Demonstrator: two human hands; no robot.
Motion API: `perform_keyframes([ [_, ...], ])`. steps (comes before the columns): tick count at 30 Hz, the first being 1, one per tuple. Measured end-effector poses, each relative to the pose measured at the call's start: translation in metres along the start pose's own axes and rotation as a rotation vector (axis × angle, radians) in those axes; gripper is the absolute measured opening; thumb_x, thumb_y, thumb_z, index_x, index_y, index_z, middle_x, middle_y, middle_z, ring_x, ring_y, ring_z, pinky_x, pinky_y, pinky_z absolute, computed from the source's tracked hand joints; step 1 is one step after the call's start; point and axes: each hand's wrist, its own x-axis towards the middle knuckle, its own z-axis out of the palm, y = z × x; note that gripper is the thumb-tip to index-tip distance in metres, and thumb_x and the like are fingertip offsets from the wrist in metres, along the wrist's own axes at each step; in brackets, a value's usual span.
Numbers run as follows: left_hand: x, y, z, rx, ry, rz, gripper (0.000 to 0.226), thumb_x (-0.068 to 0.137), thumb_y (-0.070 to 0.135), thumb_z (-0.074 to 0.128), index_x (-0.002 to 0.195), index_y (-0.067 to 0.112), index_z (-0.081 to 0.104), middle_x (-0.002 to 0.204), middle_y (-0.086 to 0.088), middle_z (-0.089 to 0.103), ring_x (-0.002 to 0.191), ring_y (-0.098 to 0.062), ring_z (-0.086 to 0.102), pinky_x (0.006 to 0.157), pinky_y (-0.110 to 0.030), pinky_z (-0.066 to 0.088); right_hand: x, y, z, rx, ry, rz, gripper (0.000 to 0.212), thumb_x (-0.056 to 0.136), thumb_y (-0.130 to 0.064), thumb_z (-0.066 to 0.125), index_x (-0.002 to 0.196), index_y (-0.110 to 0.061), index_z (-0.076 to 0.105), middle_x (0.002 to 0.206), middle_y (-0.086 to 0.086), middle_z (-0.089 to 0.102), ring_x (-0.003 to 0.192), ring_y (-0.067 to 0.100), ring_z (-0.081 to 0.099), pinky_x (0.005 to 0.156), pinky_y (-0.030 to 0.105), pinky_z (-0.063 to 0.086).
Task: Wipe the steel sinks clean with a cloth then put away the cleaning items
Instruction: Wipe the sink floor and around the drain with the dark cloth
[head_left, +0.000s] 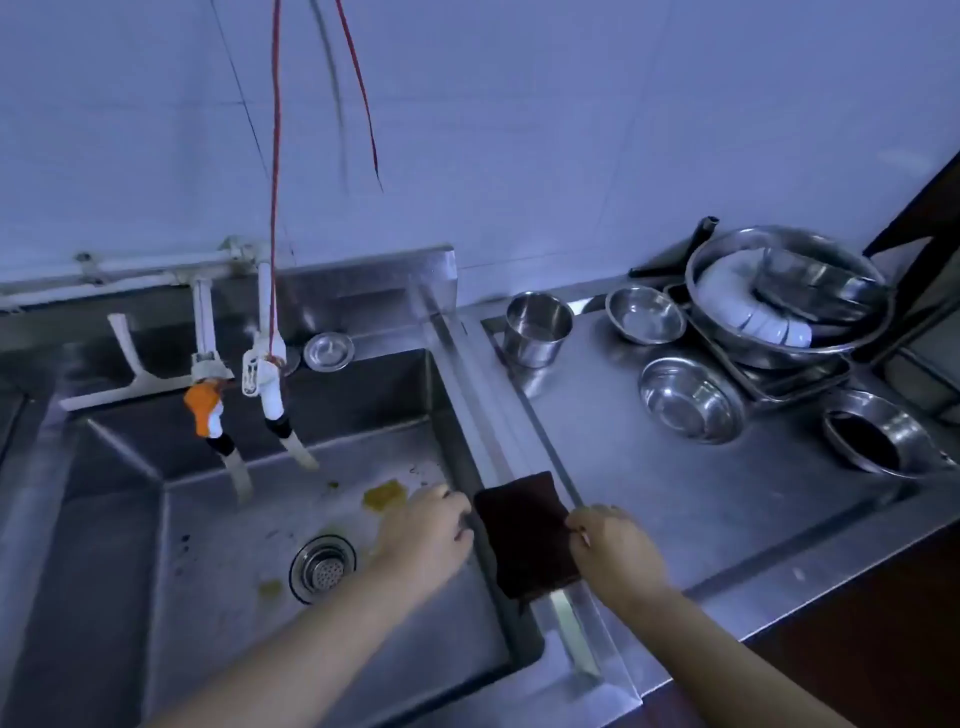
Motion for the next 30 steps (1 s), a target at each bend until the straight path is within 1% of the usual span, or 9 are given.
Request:
perform_keyframes([
  [5,0.041,0.011,0.049,-0.039,-0.063,-0.042,0.047,0.09,0.035,0.05,0.135,0.025,0.046,0.133,0.005,0.048,0.122,-0.018,0.04,0.097,-0.03,0.04,0.045,0.019,0.027,0.12,-0.02,-0.11,0.038,0.089,-0.009,0.049,0.125,-0.016,0.058,0.125,-0.001,0.054,0.114,0.018,0.05,0.087,0.024,0.041],
  [8,0.062,0.016,0.07,0.003,-0.03,-0.028,0.06,0.09,0.039,0.05,0.144,0.023,0.032,0.144,0.007,0.039,0.129,-0.019,0.033,0.103,-0.03,0.031,0.069,0.021,0.04,0.129,-0.021,-0.222,0.048,0.084,-0.005,0.053,0.131,-0.014,0.052,0.14,0.003,0.045,0.123,0.023,0.042,0.102,0.029,0.035],
  [11,0.075,0.022,0.085,0.044,-0.045,-0.056,0.065,0.088,0.038,0.054,0.144,0.019,0.028,0.14,0.001,0.043,0.129,-0.021,0.032,0.104,-0.033,0.03,0.088,0.021,0.047,0.071,-0.067,-0.278,0.054,0.087,-0.012,0.052,0.139,-0.02,0.042,0.146,-0.003,0.038,0.128,0.021,0.036,0.104,0.03,0.031],
  [15,0.075,0.02,0.096,0.071,-0.005,-0.104,0.036,0.084,0.034,0.058,0.116,0.019,0.05,0.115,0.0,0.052,0.113,-0.022,0.04,0.091,-0.031,0.033,0.097,0.024,0.05,-0.013,-0.089,-0.315,0.046,0.087,-0.02,0.054,0.133,-0.022,0.048,0.125,-0.001,0.052,0.114,0.022,0.042,0.095,0.029,0.033],
  [18,0.068,0.014,0.095,-0.012,0.017,-0.078,0.016,0.08,0.031,0.056,0.09,0.018,0.056,0.096,0.002,0.052,0.101,-0.02,0.041,0.082,-0.029,0.033,0.099,0.023,0.044,-0.007,-0.046,-0.341,0.024,0.078,-0.013,0.063,0.102,-0.014,0.067,0.097,0.006,0.057,0.096,0.03,0.046,0.08,0.032,0.035],
  [21,0.056,0.006,0.081,-0.209,0.053,-0.107,0.007,0.075,0.025,0.057,0.075,0.02,0.052,0.082,0.005,0.049,0.088,-0.016,0.045,0.068,-0.027,0.033,0.099,0.014,0.037,-0.024,-0.043,-0.419,0.014,0.071,-0.009,0.067,0.086,-0.01,0.069,0.091,0.006,0.058,0.089,0.031,0.047,0.074,0.032,0.035],
  [23,0.045,-0.001,0.068,-0.387,0.056,-0.208,0.014,0.076,0.019,0.057,0.07,0.023,0.045,0.071,0.006,0.049,0.072,-0.016,0.05,0.054,-0.025,0.03,0.102,-0.001,0.033,0.02,-0.042,-0.482,0.013,0.069,-0.009,0.07,0.082,-0.01,0.069,0.092,0.004,0.061,0.092,0.029,0.048,0.075,0.032,0.036],
  [26,0.026,-0.024,0.052,-0.593,0.111,-0.387,0.016,0.078,0.016,0.06,0.073,0.023,0.047,0.066,0.003,0.056,0.064,-0.015,0.054,0.055,-0.03,0.038,0.107,-0.036,0.031,0.141,-0.109,-0.515,0.01,0.073,-0.008,0.066,0.082,-0.01,0.067,0.086,0.003,0.064,0.09,0.024,0.052,0.072,0.029,0.037],
  [30,0.004,-0.063,0.043,-0.617,0.183,-0.5,0.02,0.081,0.022,0.063,0.07,0.03,0.048,0.06,0.007,0.055,0.053,-0.005,0.049,0.049,-0.027,0.033,0.106,-0.075,0.047,0.17,-0.177,-0.569,0.009,0.079,-0.008,0.063,0.084,-0.011,0.069,0.078,0.008,0.065,0.078,0.024,0.057,0.062,0.027,0.037],
])
